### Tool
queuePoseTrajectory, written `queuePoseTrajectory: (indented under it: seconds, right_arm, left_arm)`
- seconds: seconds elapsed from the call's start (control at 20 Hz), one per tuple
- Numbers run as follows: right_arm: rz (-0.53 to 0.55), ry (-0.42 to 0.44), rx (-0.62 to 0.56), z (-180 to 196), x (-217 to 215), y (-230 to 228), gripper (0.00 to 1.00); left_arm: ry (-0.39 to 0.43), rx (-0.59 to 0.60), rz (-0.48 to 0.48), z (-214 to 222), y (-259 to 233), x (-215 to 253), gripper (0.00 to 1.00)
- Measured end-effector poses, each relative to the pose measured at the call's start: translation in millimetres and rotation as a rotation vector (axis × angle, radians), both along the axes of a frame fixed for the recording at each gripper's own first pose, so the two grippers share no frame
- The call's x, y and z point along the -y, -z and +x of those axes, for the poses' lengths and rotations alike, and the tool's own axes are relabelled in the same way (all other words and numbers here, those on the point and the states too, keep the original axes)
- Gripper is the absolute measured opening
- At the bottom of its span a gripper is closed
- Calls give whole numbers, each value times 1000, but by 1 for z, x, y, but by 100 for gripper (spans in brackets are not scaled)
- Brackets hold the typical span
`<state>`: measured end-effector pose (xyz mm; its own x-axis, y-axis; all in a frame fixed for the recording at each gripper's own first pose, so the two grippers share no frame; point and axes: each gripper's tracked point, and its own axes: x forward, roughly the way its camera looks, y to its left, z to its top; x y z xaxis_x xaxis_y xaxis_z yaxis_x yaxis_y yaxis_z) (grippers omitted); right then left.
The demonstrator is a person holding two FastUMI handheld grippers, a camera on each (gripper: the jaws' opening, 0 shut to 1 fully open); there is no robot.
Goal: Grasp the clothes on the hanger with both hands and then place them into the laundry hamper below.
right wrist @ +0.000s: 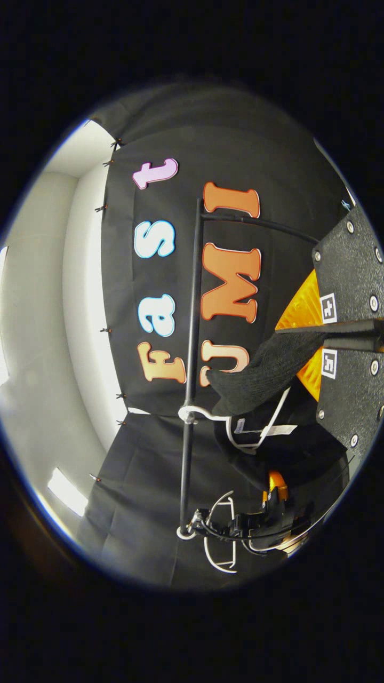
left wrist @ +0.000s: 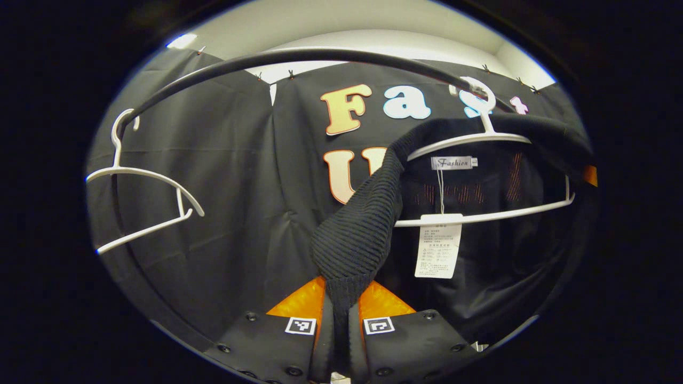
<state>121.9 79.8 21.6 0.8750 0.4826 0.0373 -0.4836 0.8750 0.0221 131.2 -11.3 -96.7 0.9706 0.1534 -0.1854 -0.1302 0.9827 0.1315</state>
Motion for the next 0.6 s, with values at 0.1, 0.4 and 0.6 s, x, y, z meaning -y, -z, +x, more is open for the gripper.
queuePoseTrajectory:
  seconds: [0.1,0.4,0.6]
  right_arm:
    - [15,-11,3,7,10,-8,3]
    - [6,-9,44,34,32,-31,2]
    - [-8,-25,34,53,37,-30,2]
  left_arm:
    - [-7,17,-17,-5,-4,1,19]
    - [-62,46,-18,-14,-30,-9,7]
    - [-84,77,14,-17,-48,-19,7]
